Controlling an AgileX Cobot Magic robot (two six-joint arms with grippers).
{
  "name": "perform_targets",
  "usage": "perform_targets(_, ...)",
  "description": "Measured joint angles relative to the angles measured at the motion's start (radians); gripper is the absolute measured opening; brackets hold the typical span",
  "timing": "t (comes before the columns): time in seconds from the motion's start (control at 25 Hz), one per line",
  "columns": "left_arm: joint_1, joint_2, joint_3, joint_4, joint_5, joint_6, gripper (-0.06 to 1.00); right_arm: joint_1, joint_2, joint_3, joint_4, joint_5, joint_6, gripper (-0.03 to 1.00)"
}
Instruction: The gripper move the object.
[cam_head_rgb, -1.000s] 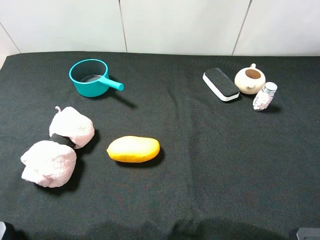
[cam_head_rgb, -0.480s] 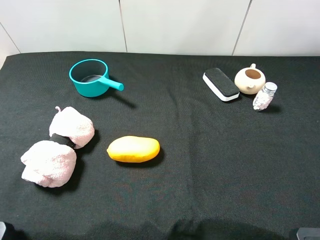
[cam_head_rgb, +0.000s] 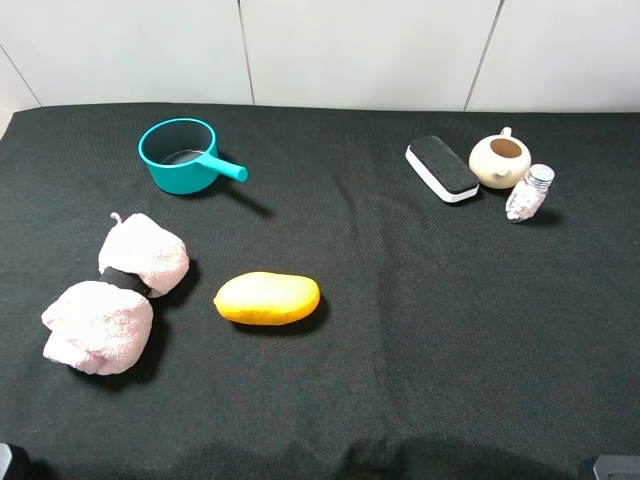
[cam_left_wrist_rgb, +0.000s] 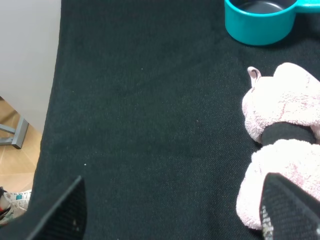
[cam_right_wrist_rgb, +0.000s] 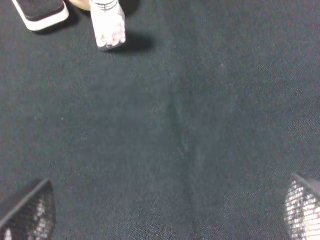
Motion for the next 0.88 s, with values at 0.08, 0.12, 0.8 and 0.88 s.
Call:
perform_targets(0.08,0.000,0.000,0.000,0.000,0.000,0.000,0.77,0.000,-0.019,0.002,0.000,-0.016,-0.020,0.69)
perform_targets(0.12,0.000,0.000,0.000,0.000,0.000,0.000,0.77,0.000,-0.029,0.002,0.000,-0.023,-0.034,0.69)
perform_targets(0.8,0.000,0.000,0.000,0.000,0.000,0.000,0.77,0.041,-0.257,0.004,0.012,-0.035,-0.092,0.69)
perform_targets(0.88,0.000,0.000,0.000,0.000,0.000,0.000,0.77,0.085,-0.257,0.004,0.010,-0.035,-0.092,0.69)
